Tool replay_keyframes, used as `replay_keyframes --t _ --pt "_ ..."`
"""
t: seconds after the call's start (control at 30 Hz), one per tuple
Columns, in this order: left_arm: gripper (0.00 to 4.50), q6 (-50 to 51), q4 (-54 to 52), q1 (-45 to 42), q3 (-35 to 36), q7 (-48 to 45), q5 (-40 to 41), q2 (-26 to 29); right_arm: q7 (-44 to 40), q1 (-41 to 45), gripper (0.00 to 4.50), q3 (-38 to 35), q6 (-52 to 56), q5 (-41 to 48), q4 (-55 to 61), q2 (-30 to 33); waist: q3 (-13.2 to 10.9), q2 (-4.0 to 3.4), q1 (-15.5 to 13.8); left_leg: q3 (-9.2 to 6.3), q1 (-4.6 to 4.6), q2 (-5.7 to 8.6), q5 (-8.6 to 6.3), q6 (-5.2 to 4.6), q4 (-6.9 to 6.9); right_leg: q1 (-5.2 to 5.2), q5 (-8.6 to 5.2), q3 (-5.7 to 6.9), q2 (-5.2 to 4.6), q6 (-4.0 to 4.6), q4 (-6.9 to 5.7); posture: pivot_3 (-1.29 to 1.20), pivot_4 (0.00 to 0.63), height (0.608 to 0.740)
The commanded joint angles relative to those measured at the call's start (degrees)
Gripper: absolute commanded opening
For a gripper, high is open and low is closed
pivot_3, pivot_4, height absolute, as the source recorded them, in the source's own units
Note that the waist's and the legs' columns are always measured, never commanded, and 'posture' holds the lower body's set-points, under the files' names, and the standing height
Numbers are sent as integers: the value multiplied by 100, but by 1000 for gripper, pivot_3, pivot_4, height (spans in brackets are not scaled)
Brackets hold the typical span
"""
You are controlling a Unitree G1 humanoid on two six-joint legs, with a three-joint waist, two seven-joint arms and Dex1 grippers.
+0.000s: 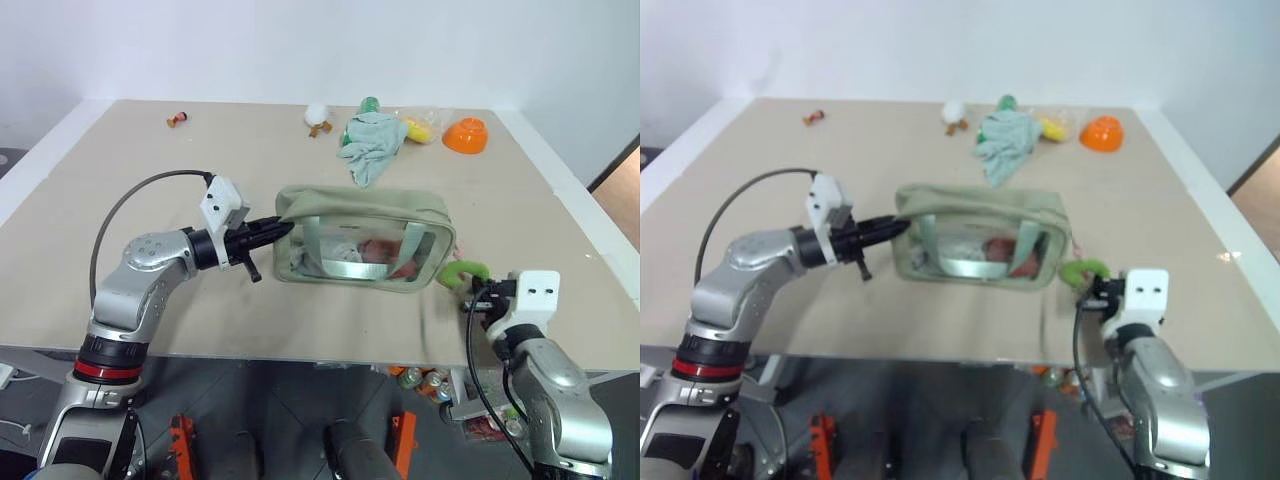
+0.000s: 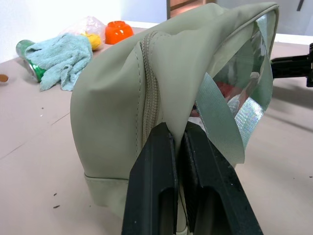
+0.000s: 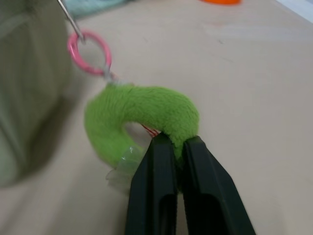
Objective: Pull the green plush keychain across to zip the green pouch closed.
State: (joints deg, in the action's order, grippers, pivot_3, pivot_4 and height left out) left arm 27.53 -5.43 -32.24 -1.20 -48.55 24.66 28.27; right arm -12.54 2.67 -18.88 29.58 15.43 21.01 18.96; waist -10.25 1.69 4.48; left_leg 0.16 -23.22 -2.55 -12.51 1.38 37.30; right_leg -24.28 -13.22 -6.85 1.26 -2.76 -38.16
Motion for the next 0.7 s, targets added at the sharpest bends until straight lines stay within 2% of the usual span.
replay_keyframes --t 0.03,0.1,0.13,0.17,0.27,0.3,0.33,0.37,0.53,0.7 --pt "1100 54 23 -35 159 18 52 79 -268 500 1649 -42 -39 336 251 217 -2 0 -1 0 0 0 0 0 0 0 0 0 0 0 0 0 150 740" --pt "1753 19 44 -101 281 8 135 102 -525 843 2301 -101 28 601 300 403 -4 1 -4 -2 -4 1 1 0 0 -1 1 1 1 -2 0 0 150 740" --pt "2274 59 33 -133 366 0 227 116 -600 939 2829 -137 47 662 312 499 -5 0 -5 -3 -6 1 0 0 0 -2 2 2 1 -7 1 0 150 740" --pt "2531 122 1 -157 473 38 319 128 -710 981 3096 -180 70 742 334 619 -5 0 -8 -3 -9 1 0 0 -2 -4 7 2 1 -19 1 0 150 740" --pt "3467 275 -73 -130 697 156 456 200 -950 858 4022 -298 165 968 435 902 -4 1 -20 -9 -12 1 -3 2 -11 -4 -4 9 0 -27 2 0 150 740" --pt "3888 317 -92 -87 781 216 493 227 -999 754 4465 -371 176 1031 486 958 -4 1 -22 -13 -12 1 -5 2 -16 -5 -10 13 0 -27 2 0 150 740" --pt "4267 334 -132 -5 872 279 503 274 -1081 562 4500 -471 195 1083 547 1038 -4 1 -24 -15 -12 2 -6 2 -27 -6 -15 15 -2 -28 3 0 150 740" --pt "4453 322 -166 95 935 322 480 324 -1178 360 4500 -555 176 1113 597 1116 -4 1 -28 -16 -12 2 -6 2 -34 -7 -17 17 -2 -28 4 0 150 740" --pt "4453 -12 -425 766 1012 592 152 467 -1437 -554 4500 -869 28 1163 743 1283 -4 1 -28 -18 -2 9 -8 6 -69 -11 -39 20 -14 -27 5 0 150 740" --pt "4453 -548 -647 1733 765 733 -322 396 -2256 -1684 4500 -900 -353 1336 945 1327 -3 1 -33 -16 1 12 -5 10 -64 -9 -37 22 -19 -18 5 0 150 740"
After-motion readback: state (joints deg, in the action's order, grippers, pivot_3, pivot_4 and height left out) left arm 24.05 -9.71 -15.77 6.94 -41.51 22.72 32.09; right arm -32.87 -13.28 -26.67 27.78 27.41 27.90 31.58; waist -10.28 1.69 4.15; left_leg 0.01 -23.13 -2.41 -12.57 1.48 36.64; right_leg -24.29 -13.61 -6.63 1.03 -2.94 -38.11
